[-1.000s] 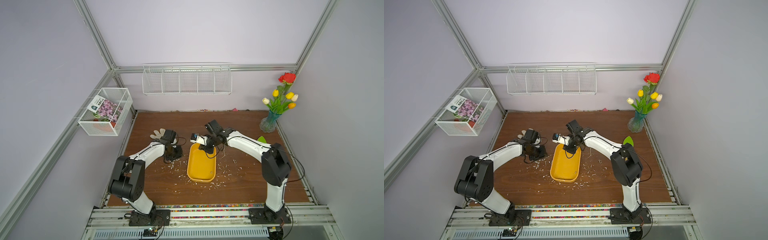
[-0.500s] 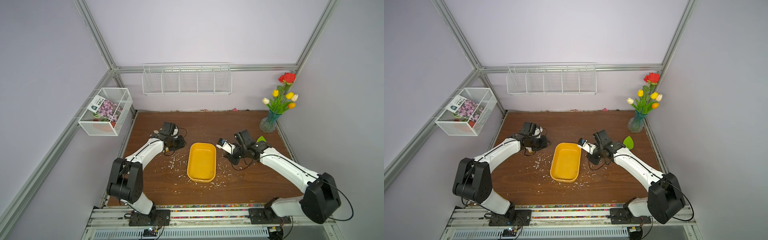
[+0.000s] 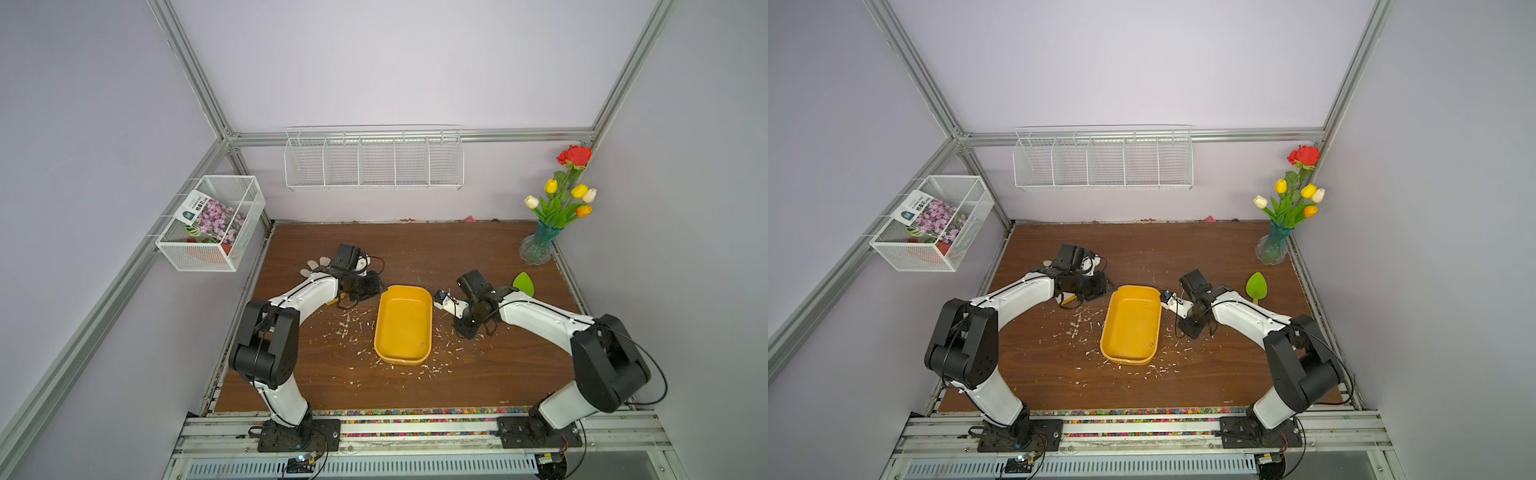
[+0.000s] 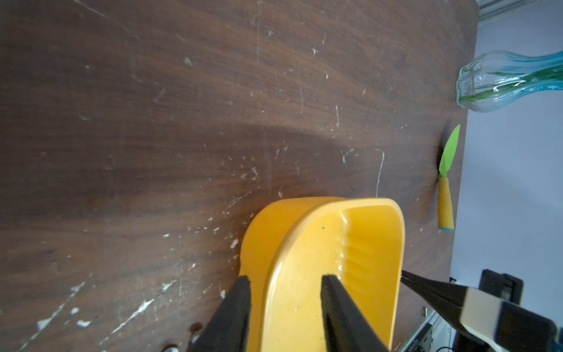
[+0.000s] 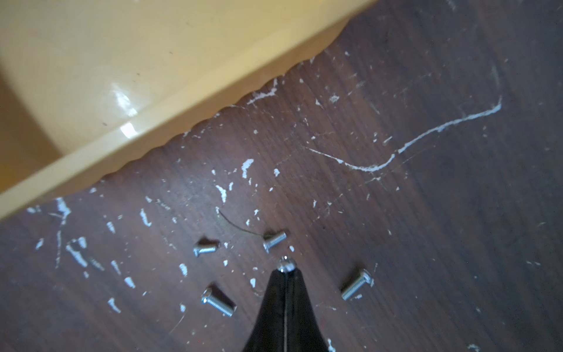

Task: Take out the screws from the storage box
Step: Place the screw at the center of the board.

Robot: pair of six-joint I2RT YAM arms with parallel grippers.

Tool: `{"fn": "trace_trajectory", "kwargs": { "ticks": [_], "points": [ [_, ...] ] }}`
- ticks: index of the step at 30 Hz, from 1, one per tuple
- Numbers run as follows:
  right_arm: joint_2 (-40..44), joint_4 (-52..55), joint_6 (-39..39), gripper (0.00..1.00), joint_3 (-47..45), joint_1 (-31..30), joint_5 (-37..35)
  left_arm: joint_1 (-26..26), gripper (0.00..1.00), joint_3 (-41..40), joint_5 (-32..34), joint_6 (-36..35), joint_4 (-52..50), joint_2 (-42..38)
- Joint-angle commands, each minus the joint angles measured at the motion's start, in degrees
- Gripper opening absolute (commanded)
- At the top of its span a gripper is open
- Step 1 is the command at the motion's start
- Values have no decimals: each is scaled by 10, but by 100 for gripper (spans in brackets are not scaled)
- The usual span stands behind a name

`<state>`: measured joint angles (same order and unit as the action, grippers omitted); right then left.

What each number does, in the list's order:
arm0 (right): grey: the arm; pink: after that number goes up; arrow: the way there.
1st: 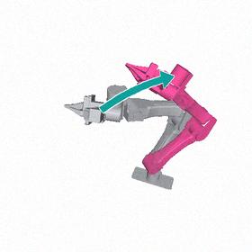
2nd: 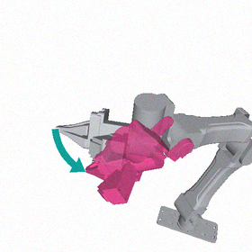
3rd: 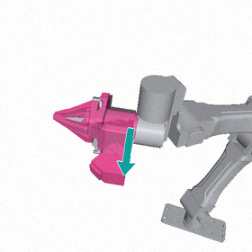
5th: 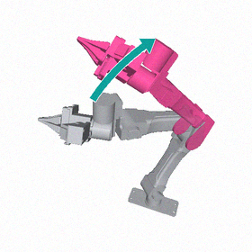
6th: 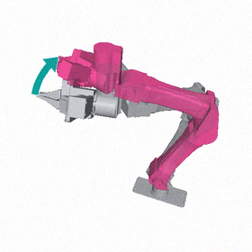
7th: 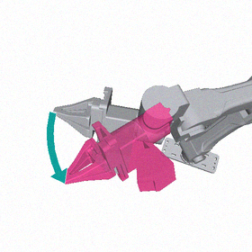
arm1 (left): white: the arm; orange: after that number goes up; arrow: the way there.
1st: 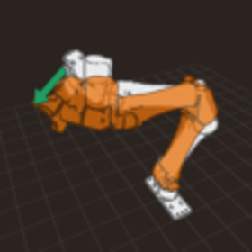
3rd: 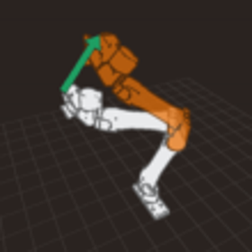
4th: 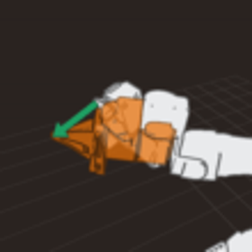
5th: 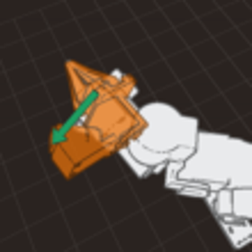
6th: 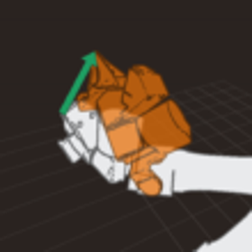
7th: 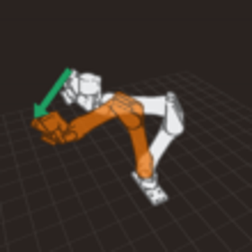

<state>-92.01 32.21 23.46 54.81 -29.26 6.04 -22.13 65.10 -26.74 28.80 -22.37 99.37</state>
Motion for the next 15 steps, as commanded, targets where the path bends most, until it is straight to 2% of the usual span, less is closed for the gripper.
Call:
{"fn": "trace_trajectory", "kwargs": {
  "ticks": [1, 7, 9, 15],
  "points": [
    [-18, -9, -17, 0, 7, 1, -6, -8, 43, 19, 15, -14, -12, 21],
    [-34, 2, -17, 1, 20, -6, 9, -11, 41, 45, 59, -30, -56, 34],
    [-41, 6, -17, 7, 23, -10, 7, -12, 40, 57, 64, -39, -68, 41],
    [-45, 11, -17, 15, 28, -14, 5, -13, 38, 83, 62, -56, -92, 69]
  ]
}}
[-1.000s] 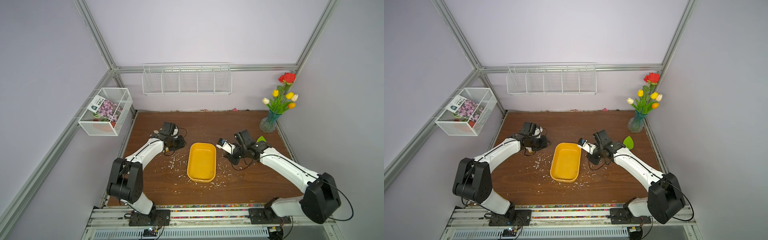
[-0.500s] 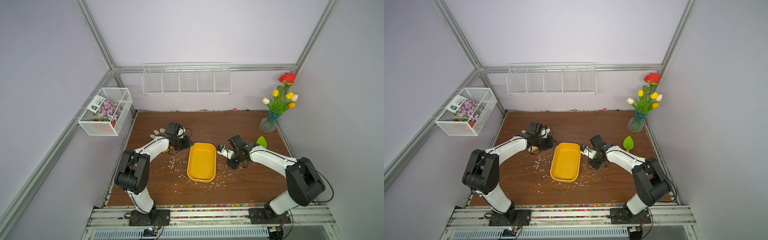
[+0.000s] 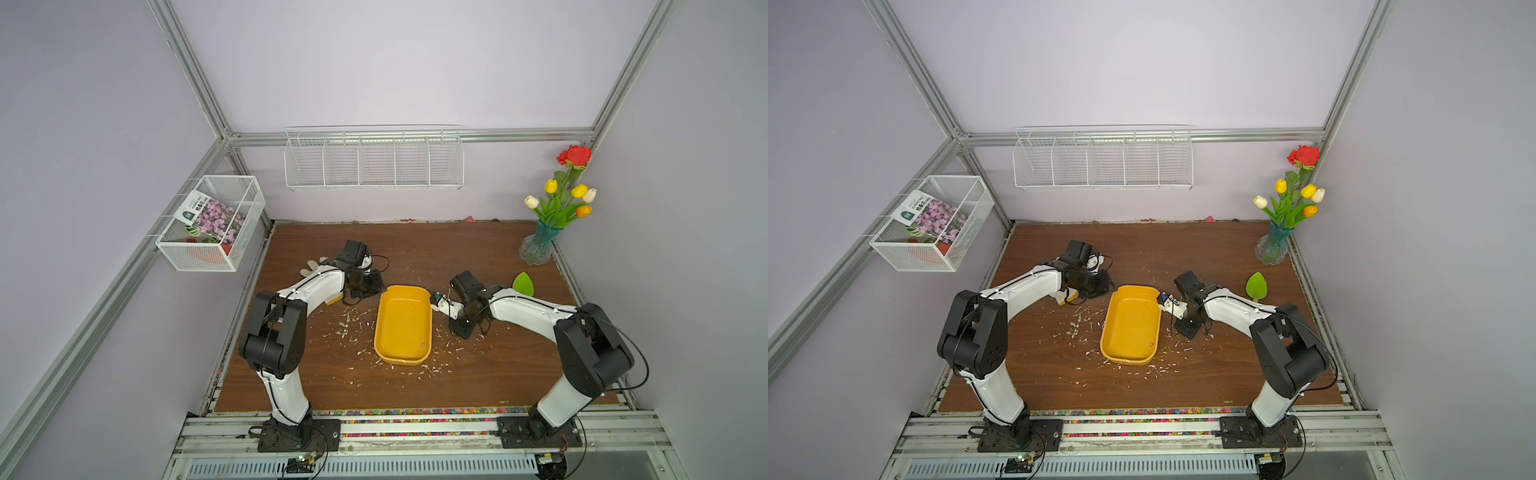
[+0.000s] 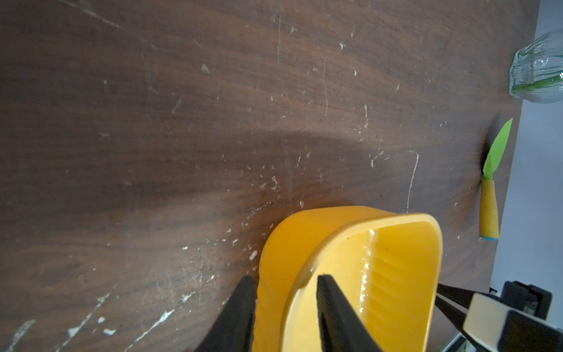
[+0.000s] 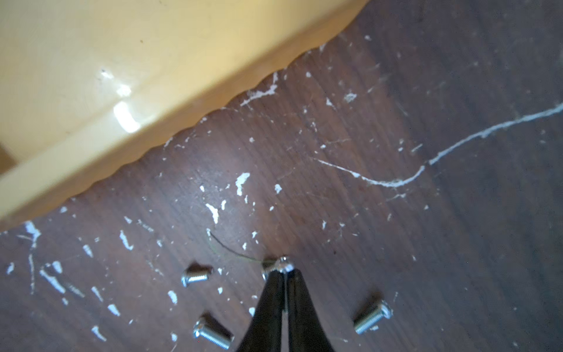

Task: Take out the screws from the storage box
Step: Place the screw at the center of the board.

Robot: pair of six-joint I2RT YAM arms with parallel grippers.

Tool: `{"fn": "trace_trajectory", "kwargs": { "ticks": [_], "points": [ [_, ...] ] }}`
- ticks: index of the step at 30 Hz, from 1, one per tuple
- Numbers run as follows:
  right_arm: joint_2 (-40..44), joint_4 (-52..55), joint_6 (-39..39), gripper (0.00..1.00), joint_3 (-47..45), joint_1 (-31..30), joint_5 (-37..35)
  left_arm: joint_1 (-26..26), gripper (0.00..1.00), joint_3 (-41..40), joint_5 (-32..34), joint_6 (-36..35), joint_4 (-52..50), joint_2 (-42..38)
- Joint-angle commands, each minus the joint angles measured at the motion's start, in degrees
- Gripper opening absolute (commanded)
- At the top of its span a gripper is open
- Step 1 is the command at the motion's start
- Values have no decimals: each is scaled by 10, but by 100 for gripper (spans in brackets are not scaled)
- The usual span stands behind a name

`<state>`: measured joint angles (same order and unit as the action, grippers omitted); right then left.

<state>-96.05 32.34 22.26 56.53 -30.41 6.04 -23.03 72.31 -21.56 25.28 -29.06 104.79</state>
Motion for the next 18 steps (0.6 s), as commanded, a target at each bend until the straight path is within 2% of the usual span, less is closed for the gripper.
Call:
{"fn": "trace_trajectory", "kwargs": {
  "ticks": [1, 15, 18],
  "points": [
    [-3, 11, -5, 15, 11, -3, 5, -5, 38, 13, 12, -24, -27, 16],
    [26, 3, -23, 19, 13, -2, 9, -18, 35, 31, 0, -56, -43, 40],
    [37, 7, -23, 19, 17, -1, 7, -20, 26, 41, 0, -62, -56, 50]
  ]
}}
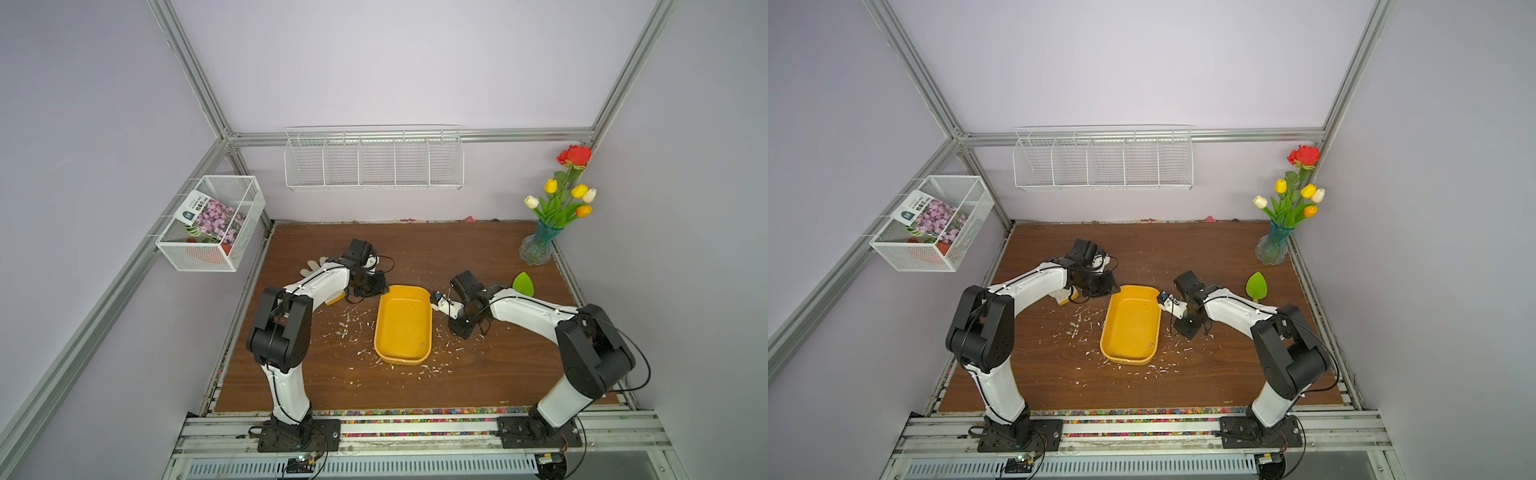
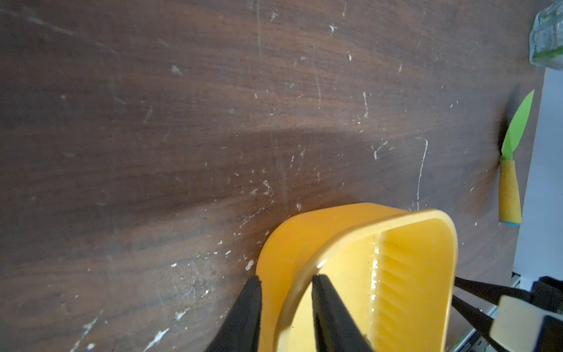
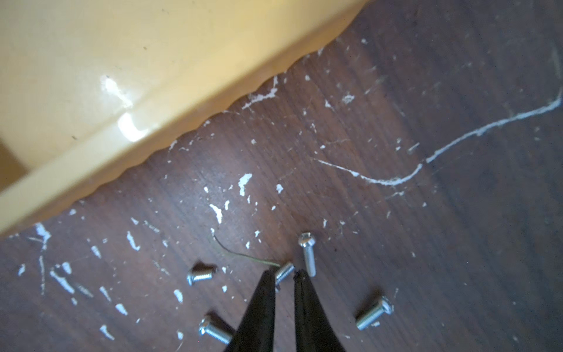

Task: Take out the screws from the storage box
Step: Place the screw at the center of the board, then adjust the storage box at the center of the board.

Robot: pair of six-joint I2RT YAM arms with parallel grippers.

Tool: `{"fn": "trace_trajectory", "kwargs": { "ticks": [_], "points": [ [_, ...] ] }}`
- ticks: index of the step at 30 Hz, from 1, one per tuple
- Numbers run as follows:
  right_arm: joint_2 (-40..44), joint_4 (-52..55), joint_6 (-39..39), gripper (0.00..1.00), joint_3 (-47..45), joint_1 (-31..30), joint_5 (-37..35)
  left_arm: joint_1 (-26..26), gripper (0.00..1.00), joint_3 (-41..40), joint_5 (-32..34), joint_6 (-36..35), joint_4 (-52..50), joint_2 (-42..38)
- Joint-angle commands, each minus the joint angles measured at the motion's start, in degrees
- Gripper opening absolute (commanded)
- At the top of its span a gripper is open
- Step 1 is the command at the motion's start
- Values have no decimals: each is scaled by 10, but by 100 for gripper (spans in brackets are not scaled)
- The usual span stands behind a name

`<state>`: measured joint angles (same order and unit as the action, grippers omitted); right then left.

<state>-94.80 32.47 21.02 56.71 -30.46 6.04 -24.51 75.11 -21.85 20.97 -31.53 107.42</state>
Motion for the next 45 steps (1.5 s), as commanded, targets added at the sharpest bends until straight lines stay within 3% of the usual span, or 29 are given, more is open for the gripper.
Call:
{"fn": "trace_trajectory", "kwargs": {
  "ticks": [1, 5, 9, 21, 31, 42, 45],
  "points": [
    [29, 6, -11, 19, 16, 0, 6, -5, 25, 14, -1, -23, -34, 26],
    [44, 4, -10, 19, 16, 0, -1, -5, 17, 23, -12, -33, -51, 37],
    [60, -5, -18, 19, 10, 5, -9, -5, 0, 39, -46, -46, -79, 54],
    [108, -25, -42, 18, 6, 26, 10, 12, 0, 51, -165, -93, -121, 82],
    [120, -50, -72, 18, 12, 29, 14, -3, 0, 23, -16, -96, -115, 21],
    [108, -76, -89, 19, 28, 12, 55, -11, 5, -16, 7, -83, -79, -17],
    [103, -74, -90, 20, 45, -12, 57, -15, 14, -20, 10, -82, -77, -16]
  ]
}}
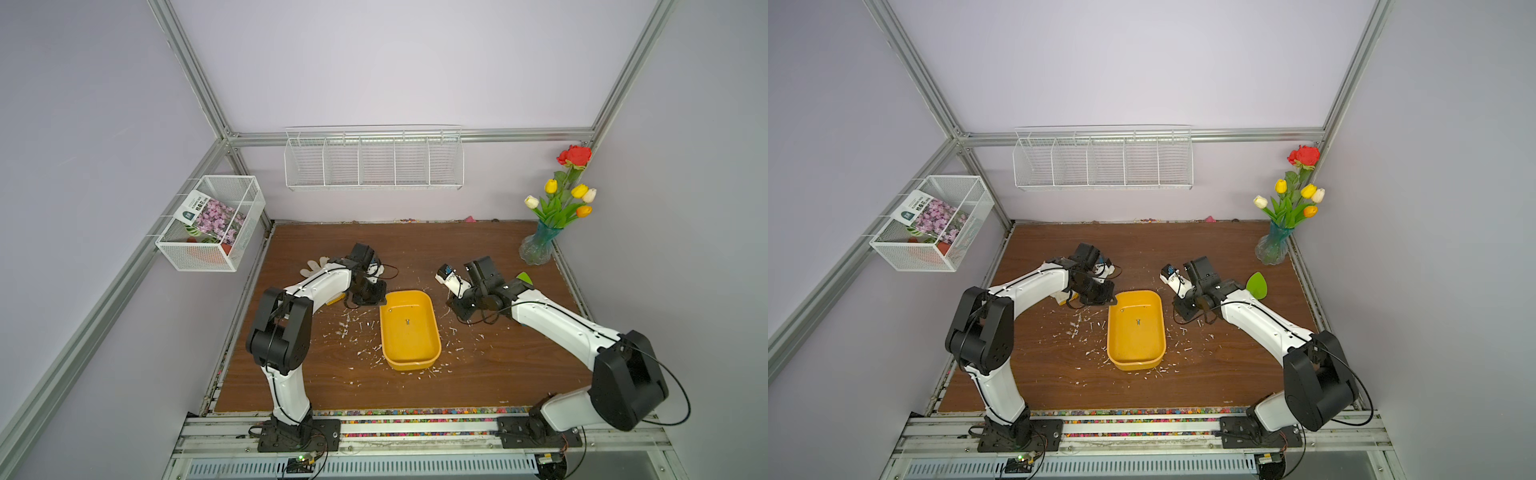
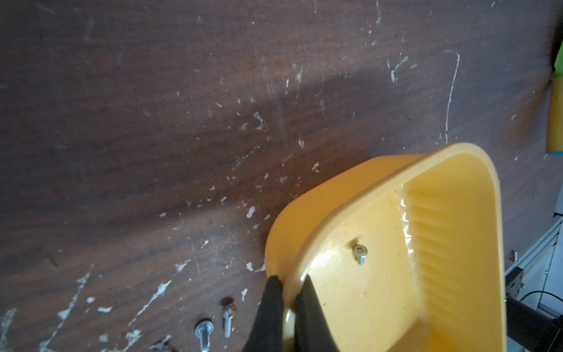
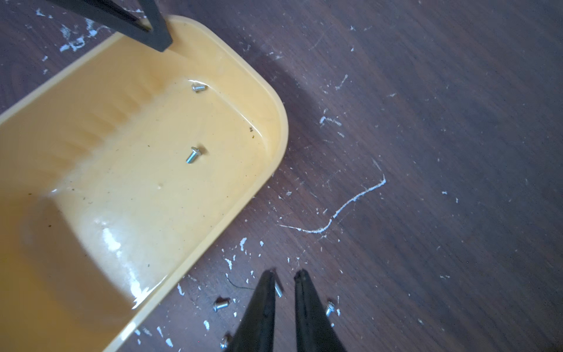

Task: Take out the screws from the storage box
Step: Adjust the storage box at the center of the board.

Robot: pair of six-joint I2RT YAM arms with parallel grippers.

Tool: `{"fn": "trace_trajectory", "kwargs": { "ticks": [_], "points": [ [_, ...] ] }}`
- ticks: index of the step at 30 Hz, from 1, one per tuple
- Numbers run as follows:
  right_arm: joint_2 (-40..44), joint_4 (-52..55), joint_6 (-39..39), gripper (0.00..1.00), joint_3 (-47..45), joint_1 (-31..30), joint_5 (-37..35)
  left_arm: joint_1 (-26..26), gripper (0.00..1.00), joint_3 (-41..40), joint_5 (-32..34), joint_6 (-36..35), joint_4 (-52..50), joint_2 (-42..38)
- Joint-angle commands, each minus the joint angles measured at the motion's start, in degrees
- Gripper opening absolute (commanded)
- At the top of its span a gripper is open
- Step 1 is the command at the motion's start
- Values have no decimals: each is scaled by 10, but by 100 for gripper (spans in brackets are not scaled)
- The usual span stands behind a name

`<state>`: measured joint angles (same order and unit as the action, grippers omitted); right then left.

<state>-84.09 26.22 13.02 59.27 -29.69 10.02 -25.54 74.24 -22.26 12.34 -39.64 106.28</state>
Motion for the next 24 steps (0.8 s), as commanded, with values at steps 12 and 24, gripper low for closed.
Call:
{"fn": "trace_trajectory", "kwargs": {
  "ticks": [12, 24],
  "points": [
    [-94, 32, -11, 24, 90, -111, 30, -7, 27, -35, 21, 25, 20, -50],
    [-206, 63, 24, 38, 139, -153, 64, 21, 42, -53, 38, 73, 10, -130]
  ]
}}
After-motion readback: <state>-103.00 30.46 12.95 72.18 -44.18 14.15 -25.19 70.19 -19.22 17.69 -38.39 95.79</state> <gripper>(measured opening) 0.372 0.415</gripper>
